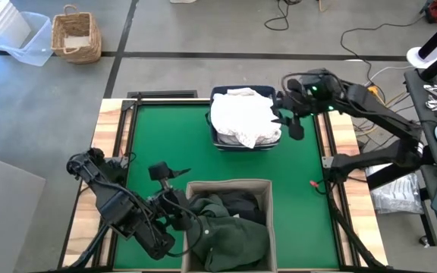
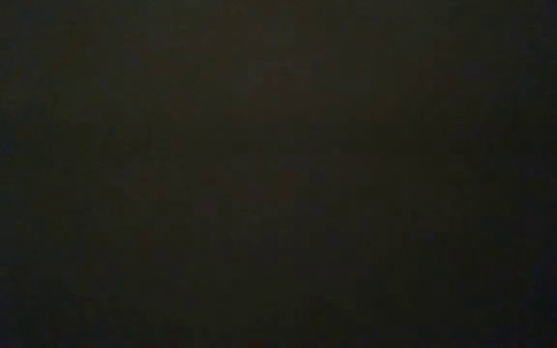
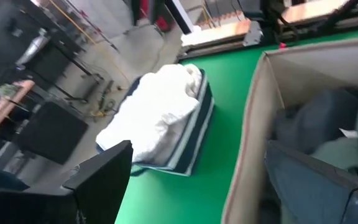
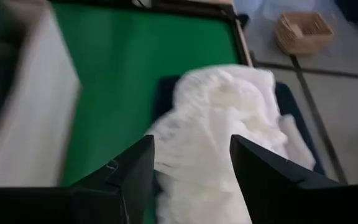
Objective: Sort clothes
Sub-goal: Return to Home Position
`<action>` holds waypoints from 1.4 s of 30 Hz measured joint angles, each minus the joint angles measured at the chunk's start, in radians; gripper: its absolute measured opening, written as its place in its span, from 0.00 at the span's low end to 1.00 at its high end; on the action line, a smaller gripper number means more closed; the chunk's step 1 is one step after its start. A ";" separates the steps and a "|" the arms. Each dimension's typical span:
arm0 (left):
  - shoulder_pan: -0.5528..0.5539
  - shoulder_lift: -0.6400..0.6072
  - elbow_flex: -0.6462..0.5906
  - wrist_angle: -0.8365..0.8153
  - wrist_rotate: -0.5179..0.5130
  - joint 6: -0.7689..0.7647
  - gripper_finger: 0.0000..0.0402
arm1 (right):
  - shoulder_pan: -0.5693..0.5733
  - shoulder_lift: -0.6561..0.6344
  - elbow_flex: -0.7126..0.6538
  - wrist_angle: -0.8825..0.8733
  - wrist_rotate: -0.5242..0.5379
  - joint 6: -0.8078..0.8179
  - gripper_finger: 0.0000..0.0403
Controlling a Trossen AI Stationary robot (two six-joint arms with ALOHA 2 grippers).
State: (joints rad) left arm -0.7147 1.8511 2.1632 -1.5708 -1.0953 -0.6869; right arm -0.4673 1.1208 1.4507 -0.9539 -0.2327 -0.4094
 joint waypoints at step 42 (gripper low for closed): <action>0.055 -0.137 -0.442 1.124 0.200 1.070 0.85 | 0.528 -0.095 -0.245 0.656 0.165 0.148 0.37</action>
State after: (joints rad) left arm -0.6594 1.7142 1.7214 -0.4463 -0.8954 0.3828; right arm 0.0612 1.0254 1.2053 -0.2980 -0.0677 -0.2617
